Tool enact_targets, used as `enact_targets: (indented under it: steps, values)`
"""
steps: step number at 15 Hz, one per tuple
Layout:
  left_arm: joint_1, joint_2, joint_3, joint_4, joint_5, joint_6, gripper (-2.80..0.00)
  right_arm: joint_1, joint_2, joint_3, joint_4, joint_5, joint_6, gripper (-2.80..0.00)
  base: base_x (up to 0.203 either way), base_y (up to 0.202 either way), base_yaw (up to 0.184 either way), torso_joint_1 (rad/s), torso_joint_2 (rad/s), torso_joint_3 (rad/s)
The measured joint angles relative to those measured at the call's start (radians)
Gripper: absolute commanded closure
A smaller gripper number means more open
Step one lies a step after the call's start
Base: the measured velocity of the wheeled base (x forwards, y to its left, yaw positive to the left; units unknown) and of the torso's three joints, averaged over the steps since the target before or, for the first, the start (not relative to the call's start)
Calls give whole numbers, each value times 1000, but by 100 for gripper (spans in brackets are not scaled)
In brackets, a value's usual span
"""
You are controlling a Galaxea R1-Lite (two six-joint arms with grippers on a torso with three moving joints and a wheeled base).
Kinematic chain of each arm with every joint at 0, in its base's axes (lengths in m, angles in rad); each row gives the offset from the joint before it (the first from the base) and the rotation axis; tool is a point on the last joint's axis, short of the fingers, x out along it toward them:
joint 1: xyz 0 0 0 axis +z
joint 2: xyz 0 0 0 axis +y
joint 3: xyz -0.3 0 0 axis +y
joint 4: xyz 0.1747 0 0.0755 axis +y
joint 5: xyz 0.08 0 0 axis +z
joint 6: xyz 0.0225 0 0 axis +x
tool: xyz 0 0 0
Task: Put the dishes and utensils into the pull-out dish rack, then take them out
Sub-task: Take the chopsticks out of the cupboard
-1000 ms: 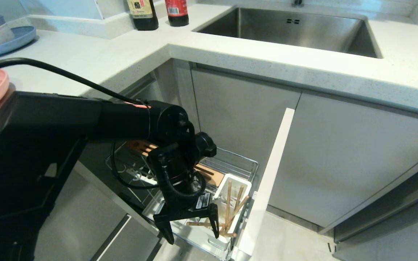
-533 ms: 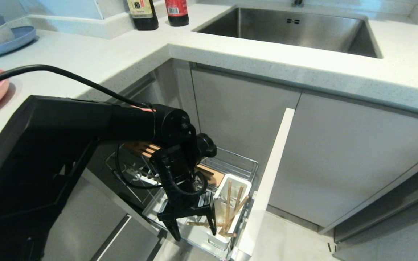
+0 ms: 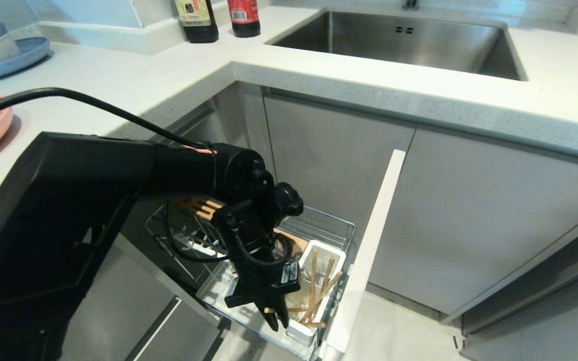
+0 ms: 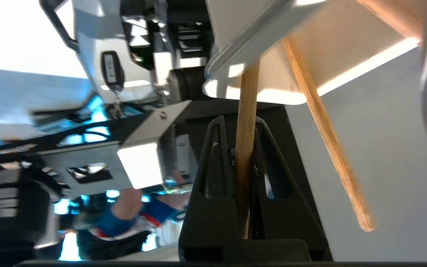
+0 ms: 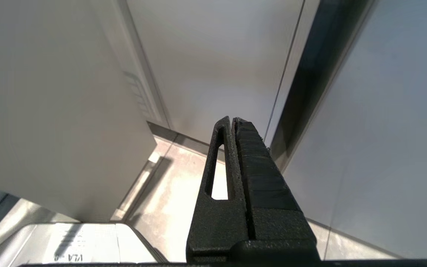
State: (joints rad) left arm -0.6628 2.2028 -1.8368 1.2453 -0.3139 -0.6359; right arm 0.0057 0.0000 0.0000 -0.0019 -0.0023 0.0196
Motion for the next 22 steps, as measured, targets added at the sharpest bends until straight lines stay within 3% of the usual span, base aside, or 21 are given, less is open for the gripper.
enact_targets:
  steps: [6,17,22]
  values:
    - [-19,-30,-4,32,-1,-12,0,0,0,0,1,0,0,0,0,0,0,0,0,0]
    - [-143,-303,-10,219,32,-1,0,0,0,0,1,0,0,0,0,0,0,0,0,0]
    - [-214,-400,-64,277,94,-6,0,0,0,0,1,0,0,0,0,0,0,0,0,0]
